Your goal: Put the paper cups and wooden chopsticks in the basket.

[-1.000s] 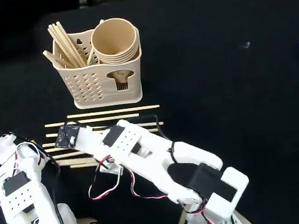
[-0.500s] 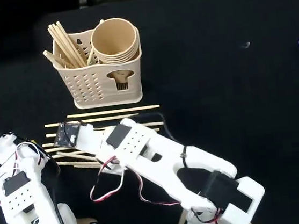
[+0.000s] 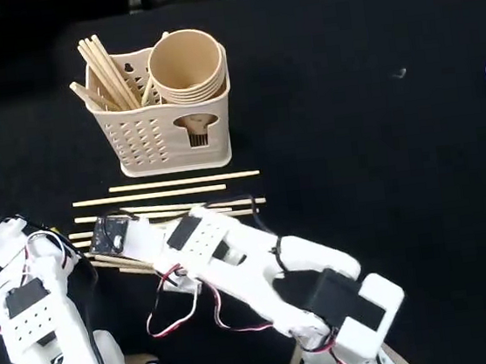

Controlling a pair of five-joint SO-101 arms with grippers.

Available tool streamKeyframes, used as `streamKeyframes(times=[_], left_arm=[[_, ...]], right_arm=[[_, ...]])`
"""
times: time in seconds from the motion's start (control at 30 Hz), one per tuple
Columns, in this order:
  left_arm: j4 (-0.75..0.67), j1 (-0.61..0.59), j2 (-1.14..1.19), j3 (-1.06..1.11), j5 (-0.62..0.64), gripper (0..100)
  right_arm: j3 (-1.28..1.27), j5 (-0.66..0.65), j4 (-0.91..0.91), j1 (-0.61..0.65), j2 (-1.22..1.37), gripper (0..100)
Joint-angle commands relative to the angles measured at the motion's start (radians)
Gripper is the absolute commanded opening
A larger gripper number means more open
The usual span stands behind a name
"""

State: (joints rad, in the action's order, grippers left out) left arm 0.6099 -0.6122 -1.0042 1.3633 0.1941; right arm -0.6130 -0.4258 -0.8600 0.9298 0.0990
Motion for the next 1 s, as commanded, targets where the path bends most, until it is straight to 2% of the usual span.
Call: streamKeyframes(times=[0.0, 0.07, 0.4, 0.8, 0.97], left_arm=[[-0.017, -0.001, -0.018, -0.01, 0.003, 14], [-0.017, -0.001, -0.018, -0.01, 0.003, 14], [-0.017, -0.001, -0.018, -0.01, 0.003, 14], [-0.017, -0.001, -0.018, -0.01, 0.003, 14], [-0.017, -0.001, -0.018, -0.01, 0.003, 14]], right_arm=[[0.044, 0.0, 0.003, 0.04, 0.016, 7.6], [0.05, 0.0, 0.003, 0.035, 0.012, 1.1], [0.076, 0.0, -0.14, -0.021, -0.231, 1.1], [0.068, 0.0, -0.144, -0.158, -0.458, 1.1], [0.102, 0.0, -0.106, -0.173, -0.475, 1.1]])
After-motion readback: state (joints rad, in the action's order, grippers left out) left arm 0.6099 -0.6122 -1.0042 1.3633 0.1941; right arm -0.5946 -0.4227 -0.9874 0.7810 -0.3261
